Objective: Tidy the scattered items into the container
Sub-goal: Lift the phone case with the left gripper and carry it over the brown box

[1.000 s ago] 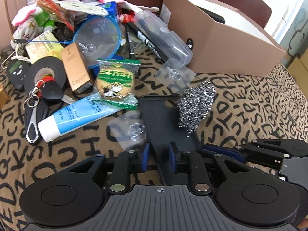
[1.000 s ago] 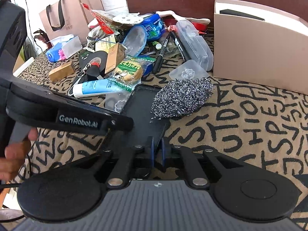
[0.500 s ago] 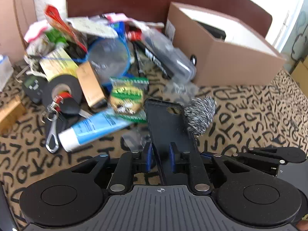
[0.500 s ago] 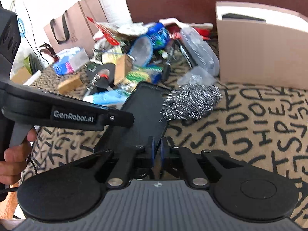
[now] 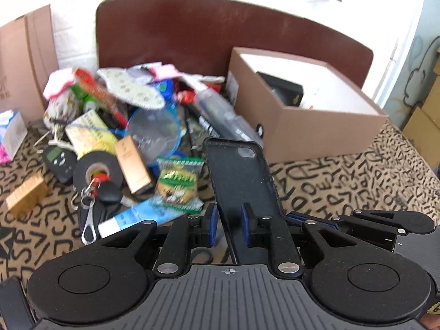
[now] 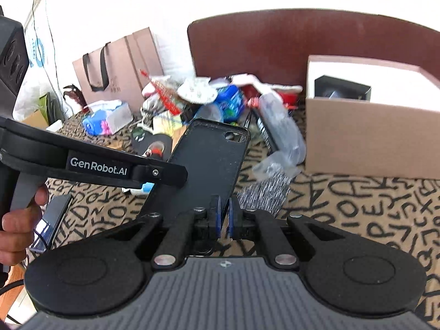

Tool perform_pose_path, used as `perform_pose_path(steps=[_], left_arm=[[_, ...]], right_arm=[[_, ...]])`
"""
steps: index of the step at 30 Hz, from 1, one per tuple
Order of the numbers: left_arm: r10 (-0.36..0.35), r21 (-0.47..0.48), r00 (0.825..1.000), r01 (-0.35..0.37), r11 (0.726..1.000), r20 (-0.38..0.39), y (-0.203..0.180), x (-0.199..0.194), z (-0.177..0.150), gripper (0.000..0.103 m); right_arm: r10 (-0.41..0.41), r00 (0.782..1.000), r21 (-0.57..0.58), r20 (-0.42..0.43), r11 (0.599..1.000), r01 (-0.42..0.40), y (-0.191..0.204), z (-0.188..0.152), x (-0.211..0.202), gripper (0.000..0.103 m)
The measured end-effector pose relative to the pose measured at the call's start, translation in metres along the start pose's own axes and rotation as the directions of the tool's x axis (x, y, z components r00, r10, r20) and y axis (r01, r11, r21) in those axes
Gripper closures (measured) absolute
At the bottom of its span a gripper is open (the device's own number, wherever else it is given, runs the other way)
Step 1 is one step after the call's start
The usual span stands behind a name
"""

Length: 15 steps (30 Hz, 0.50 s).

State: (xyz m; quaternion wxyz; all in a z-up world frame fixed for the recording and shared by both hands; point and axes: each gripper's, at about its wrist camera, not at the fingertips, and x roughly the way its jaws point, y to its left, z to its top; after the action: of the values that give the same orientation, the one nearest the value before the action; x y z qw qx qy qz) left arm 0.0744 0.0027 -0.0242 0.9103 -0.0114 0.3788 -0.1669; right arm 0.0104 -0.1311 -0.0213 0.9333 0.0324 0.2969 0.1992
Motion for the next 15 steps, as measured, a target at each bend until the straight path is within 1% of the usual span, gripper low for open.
perform_pose_path(steps=[8,15], left_arm=[[-0.062,0.075,0.997,0.059,0.995,0.046,-0.033,0.003,0.028,0.085],[-0.115,0.134,0.99,0.104,0.986,0.082,-0.069,0.017,0.06,0.085]], right_arm=[[-0.079,0.994,0.017,0.082,0.997,0.078,-0.027,0.019,-0.021,0.098],[-0.167,0.973,0.025,0.162,0.986,0.165,-0.059,0.044,-0.04,0.098]])
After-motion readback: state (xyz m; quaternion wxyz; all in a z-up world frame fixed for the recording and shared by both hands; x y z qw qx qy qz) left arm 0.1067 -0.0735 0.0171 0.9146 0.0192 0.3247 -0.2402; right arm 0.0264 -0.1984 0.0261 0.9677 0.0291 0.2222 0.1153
